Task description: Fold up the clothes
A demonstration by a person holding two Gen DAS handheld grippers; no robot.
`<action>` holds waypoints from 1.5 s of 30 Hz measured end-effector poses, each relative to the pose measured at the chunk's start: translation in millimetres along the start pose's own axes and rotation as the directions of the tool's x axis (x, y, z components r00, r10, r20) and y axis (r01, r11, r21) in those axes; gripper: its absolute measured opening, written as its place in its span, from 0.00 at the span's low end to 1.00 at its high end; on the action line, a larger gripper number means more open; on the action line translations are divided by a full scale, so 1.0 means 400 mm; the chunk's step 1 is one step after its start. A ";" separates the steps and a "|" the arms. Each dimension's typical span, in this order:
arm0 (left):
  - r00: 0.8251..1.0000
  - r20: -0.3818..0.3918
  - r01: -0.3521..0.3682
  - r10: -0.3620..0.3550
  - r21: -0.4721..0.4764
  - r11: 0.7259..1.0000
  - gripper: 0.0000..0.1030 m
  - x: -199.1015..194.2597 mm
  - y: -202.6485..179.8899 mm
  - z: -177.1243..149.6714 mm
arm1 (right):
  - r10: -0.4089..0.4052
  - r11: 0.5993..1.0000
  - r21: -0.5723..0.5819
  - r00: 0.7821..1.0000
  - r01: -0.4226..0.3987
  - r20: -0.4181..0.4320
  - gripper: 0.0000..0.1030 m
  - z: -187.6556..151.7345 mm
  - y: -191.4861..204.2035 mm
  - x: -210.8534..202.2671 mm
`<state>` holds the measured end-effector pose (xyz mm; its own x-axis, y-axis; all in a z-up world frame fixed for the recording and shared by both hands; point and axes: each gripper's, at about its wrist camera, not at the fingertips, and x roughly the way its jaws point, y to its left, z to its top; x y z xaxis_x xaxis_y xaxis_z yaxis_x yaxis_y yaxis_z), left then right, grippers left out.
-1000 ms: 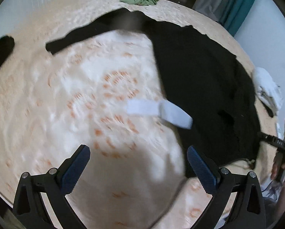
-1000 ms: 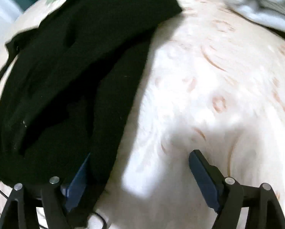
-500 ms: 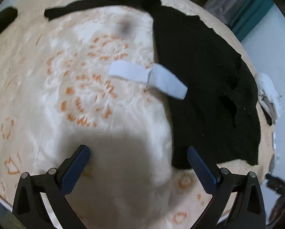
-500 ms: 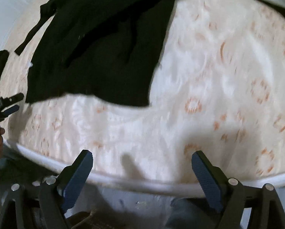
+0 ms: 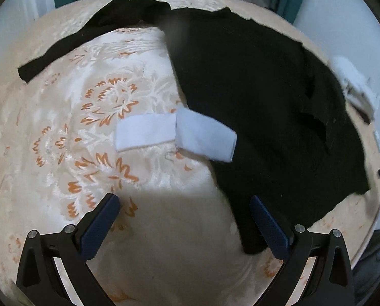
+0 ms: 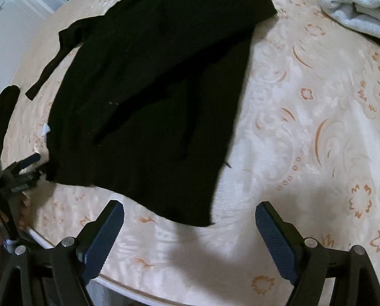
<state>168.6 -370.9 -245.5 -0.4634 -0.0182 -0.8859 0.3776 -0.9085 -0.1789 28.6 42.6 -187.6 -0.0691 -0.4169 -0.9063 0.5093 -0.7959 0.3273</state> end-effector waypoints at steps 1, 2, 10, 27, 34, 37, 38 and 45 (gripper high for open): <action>1.000 0.004 0.031 -0.031 0.006 0.999 1.00 0.001 -0.012 -0.005 | -0.002 1.000 0.011 1.000 0.002 -0.005 0.85 0.001 -0.013 0.006; 0.998 0.005 0.060 -0.060 0.017 0.998 1.00 0.003 -0.029 -0.011 | 0.000 0.999 0.033 1.000 0.001 -0.010 0.85 0.004 -0.030 0.014; 0.991 -0.016 0.133 -0.133 0.275 0.952 0.99 0.044 -0.260 -0.041 | 0.101 0.985 0.140 0.995 -0.099 -0.002 0.85 0.077 -0.092 0.079; 0.973 -0.134 0.190 -0.187 0.012 0.982 0.18 0.026 -0.183 0.055 | -0.125 0.976 -0.172 0.991 0.130 0.039 0.06 0.239 0.063 0.228; 0.948 -0.196 0.250 -0.252 -0.036 0.968 0.25 0.006 -0.182 -0.015 | -0.103 0.981 -0.168 0.994 0.098 -0.025 0.12 0.169 0.015 0.175; 0.937 -0.194 0.272 -0.290 -0.113 0.956 0.35 0.001 -0.153 -0.021 | -0.084 0.994 -0.079 0.994 0.078 -0.068 0.39 0.137 -0.027 0.172; 0.934 -0.196 0.274 -0.298 -0.138 0.952 0.39 0.001 -0.151 -0.017 | -0.079 0.996 -0.050 0.995 0.076 -0.062 0.49 0.128 -0.030 0.155; 0.979 -0.066 0.187 -0.195 -0.107 0.977 0.86 -0.087 -0.124 -0.019 | -0.033 0.999 -0.045 0.996 0.030 -0.077 0.87 0.034 0.032 0.079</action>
<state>172.2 -322.1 -209.2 -0.4744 0.1864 -0.8604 0.3680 -0.8459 -0.3862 21.2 13.2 -208.2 -0.0201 -0.3551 -0.9346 0.5452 -0.7875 0.2875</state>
